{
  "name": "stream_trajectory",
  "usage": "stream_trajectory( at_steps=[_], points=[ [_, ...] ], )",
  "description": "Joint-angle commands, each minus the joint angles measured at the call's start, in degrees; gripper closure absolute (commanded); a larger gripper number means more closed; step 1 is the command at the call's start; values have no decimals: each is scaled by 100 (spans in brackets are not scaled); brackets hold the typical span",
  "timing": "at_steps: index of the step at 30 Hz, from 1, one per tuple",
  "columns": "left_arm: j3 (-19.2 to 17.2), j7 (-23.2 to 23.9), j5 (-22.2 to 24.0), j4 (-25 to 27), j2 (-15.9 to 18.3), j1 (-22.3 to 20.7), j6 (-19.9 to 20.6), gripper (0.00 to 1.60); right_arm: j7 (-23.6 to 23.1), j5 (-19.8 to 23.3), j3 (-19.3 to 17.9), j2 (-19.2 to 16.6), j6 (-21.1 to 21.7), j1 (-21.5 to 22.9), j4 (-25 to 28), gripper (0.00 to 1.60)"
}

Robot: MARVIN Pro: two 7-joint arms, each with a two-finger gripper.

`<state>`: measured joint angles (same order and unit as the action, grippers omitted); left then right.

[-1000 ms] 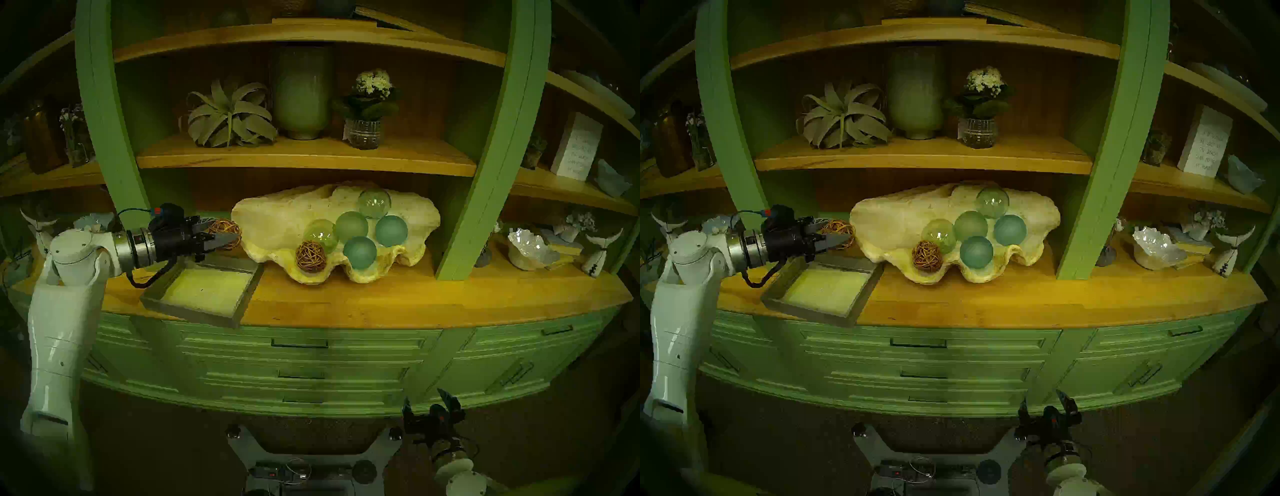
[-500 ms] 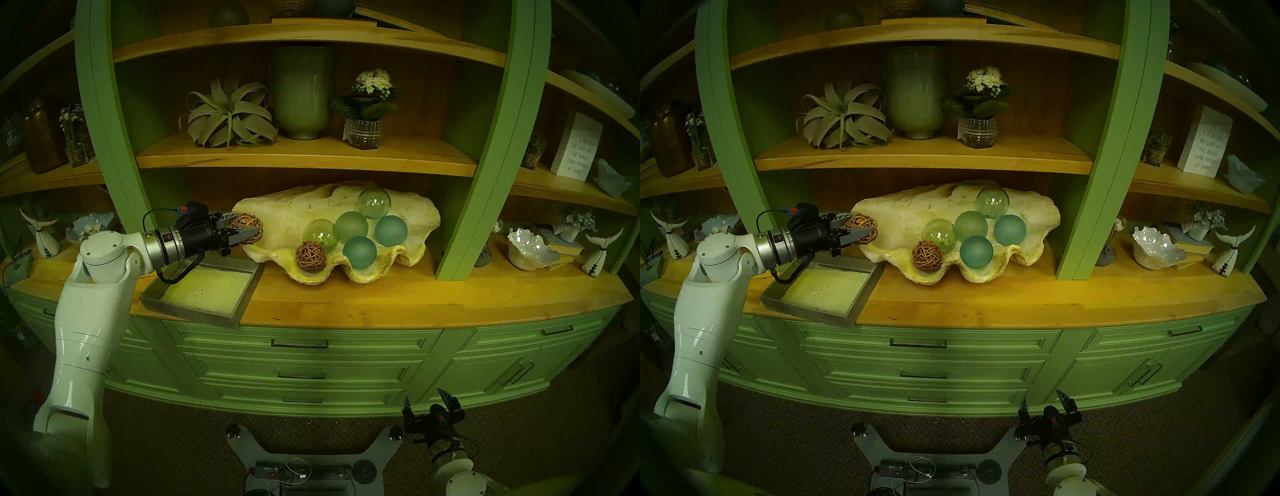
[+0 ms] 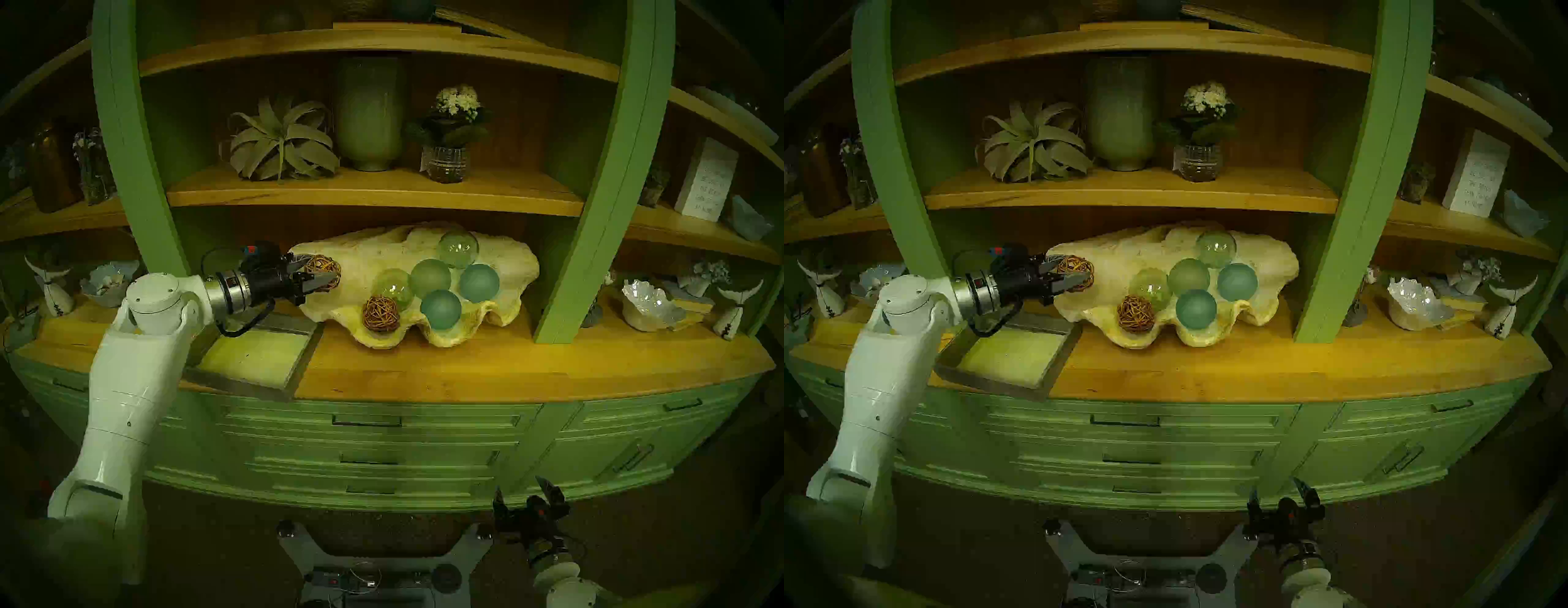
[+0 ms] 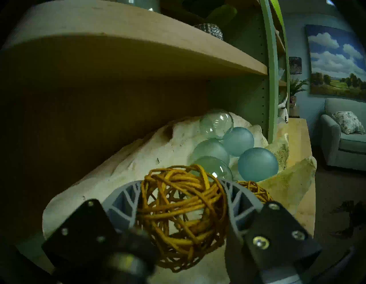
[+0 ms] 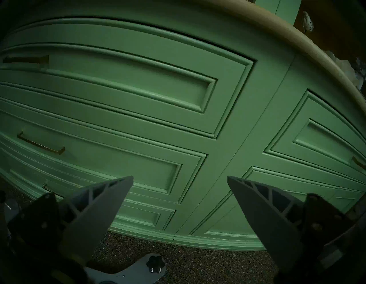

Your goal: Put wooden balls into bowl

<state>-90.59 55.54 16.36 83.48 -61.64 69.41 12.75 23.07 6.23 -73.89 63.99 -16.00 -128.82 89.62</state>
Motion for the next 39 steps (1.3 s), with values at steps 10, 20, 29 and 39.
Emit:
stream_trajectory(
  at_steps=[10, 20, 29, 39],
  points=[
    [353, 51, -251, -571, -97, -942, -140, 155, 5, -4, -8, 0, -27, 10, 130, 0],
    [402, 142, -325, -621, -92, -993, -259, 76, 6, -4, -9, -2, -25, 6, 136, 0],
    [365, 170, -356, -593, -64, -926, -300, 0, 6, -2, -10, -4, -20, 2, 144, 0],
    [-36, 347, -161, 38, 252, -277, -377, 0, 6, -3, -9, -2, -24, 6, 137, 0]
  ],
)
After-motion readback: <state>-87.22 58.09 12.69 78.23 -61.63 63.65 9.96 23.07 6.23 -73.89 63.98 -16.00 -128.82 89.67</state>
